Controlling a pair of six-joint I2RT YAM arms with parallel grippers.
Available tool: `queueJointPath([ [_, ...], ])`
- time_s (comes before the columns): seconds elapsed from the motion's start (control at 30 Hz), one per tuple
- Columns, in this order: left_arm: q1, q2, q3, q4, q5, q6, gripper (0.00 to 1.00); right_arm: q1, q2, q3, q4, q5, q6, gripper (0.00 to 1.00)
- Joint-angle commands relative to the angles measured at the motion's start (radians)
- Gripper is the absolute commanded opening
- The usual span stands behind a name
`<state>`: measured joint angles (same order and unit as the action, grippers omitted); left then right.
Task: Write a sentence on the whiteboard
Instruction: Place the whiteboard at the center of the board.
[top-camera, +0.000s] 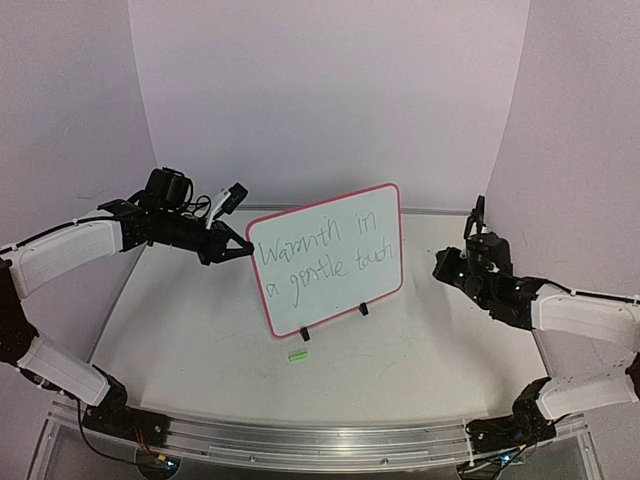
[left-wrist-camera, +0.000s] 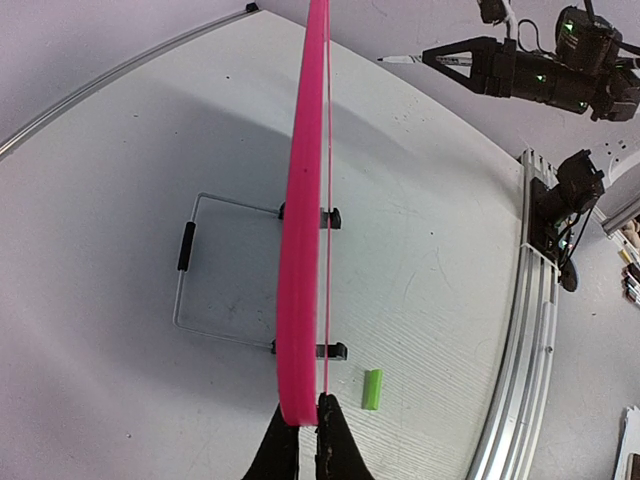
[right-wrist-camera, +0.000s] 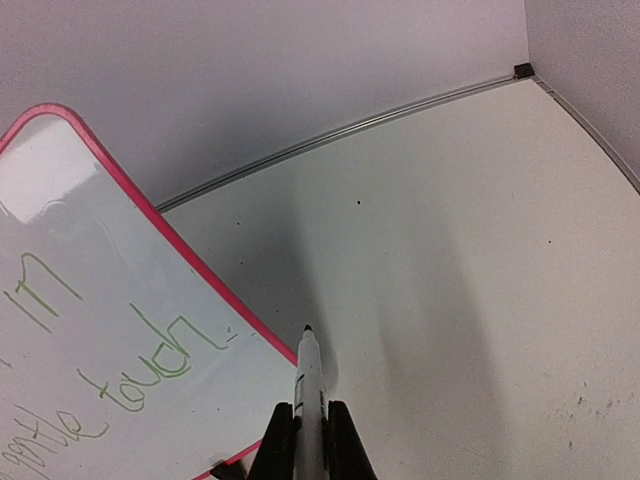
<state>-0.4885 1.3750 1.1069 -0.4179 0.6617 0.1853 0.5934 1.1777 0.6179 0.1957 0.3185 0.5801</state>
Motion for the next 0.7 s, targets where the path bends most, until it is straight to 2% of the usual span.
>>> queueJointPath([
  [0.0, -0.022, 0.025, -0.017, -0.091, -0.019, 0.017, 0.11, -0.002, -0.048, -0.009, -0.027, 0.042, -0.019, 0.00],
  [0.33, -0.022, 0.008, -0.026, -0.081, -0.029, 0.003, 0.43, -0.002, -0.074, -0.020, -0.044, 0.024, -0.021, 0.00],
  [0.57, -0.022, -0.039, -0.052, -0.078, -0.071, -0.009, 0.61, -0.003, -0.100, -0.023, -0.055, 0.021, -0.029, 0.00],
  [0.67, -0.022, -0.067, -0.069, -0.075, -0.106, -0.025, 0.65, -0.002, -0.119, -0.027, -0.068, 0.014, -0.031, 0.00],
])
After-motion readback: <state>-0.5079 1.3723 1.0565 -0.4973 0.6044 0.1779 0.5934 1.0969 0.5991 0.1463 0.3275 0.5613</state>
